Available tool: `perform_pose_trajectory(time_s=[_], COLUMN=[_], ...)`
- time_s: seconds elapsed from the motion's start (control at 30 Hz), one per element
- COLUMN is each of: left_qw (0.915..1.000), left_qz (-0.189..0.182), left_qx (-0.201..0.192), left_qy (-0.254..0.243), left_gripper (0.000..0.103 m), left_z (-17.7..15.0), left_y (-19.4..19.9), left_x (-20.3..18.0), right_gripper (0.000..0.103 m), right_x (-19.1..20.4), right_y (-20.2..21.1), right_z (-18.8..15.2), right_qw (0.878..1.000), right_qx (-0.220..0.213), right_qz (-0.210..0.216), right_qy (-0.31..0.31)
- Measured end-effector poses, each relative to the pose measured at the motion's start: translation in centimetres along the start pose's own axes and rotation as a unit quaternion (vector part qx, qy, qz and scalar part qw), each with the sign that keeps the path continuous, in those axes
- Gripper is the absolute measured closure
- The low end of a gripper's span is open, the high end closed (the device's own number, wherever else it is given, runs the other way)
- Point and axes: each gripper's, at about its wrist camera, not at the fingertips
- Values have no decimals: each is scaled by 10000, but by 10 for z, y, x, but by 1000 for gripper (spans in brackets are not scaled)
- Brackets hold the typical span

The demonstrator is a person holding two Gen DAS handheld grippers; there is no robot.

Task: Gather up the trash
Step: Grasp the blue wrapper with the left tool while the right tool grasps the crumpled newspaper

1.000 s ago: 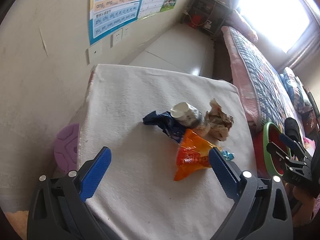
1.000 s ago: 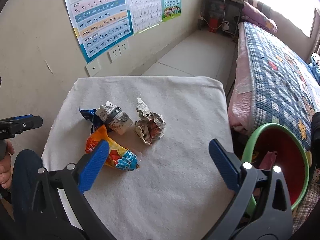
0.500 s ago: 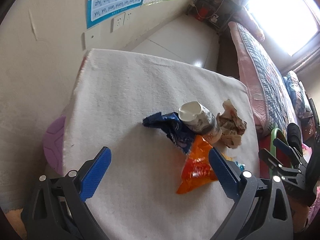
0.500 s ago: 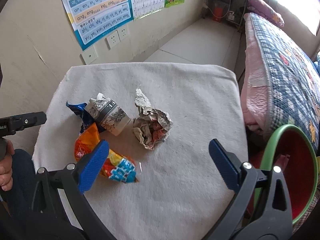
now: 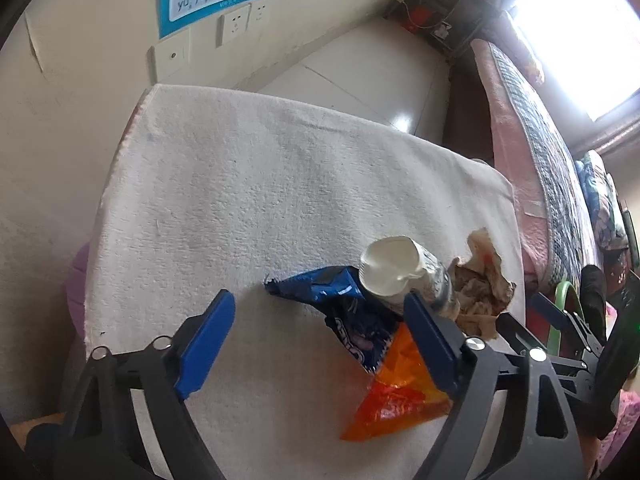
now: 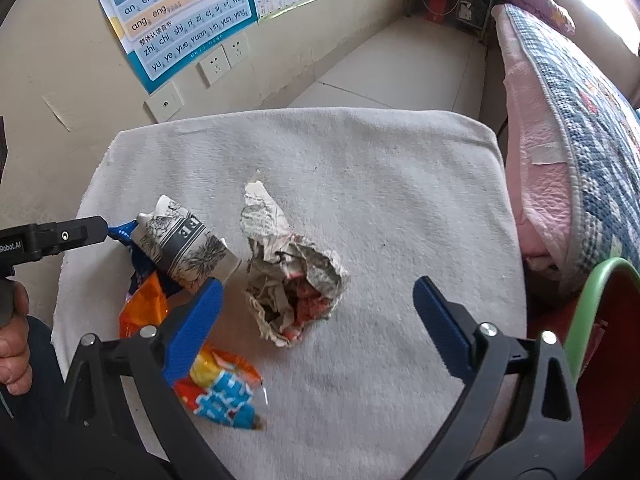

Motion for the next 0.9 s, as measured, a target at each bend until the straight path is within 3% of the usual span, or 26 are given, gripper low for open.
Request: perform_pose_trajectory(time_s=[0.2,0.3,0.37,0.5,0.9], left_qw=[9993,9992,9992,9995,9989], left_qz=[-165,-259,-310,-324,-384], left_qx=[248,240,194,66,-279], left_qy=[224,182,129,-18,-3], left_gripper=[55,65,83,101,103], left_z=[-2,-4,-5,-5,-7], left_y=[-18,-21,-19,-11,23], left_x=[5,3,2,-4,4], right_gripper=[25,45,63,71,72], right_x=[-4,-4,-3,-2,-3], right_y=[-16,-22,-23,-17,29], right_z=[2,1,0,-2,0], right_qw=[9998,9995,9994,9995,9995], right_qx=[168,240,270,216,-253], right_qz=[99,175,195,249,149], right_qy=[-41,-66,-57,-19,101])
Point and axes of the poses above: each gripper's, at about its wrist camera, not at the fingertips, and y roughly against the way its jaws point, x to its left, z to its top, and after that the axes turned 10 degrees about z, right-handed
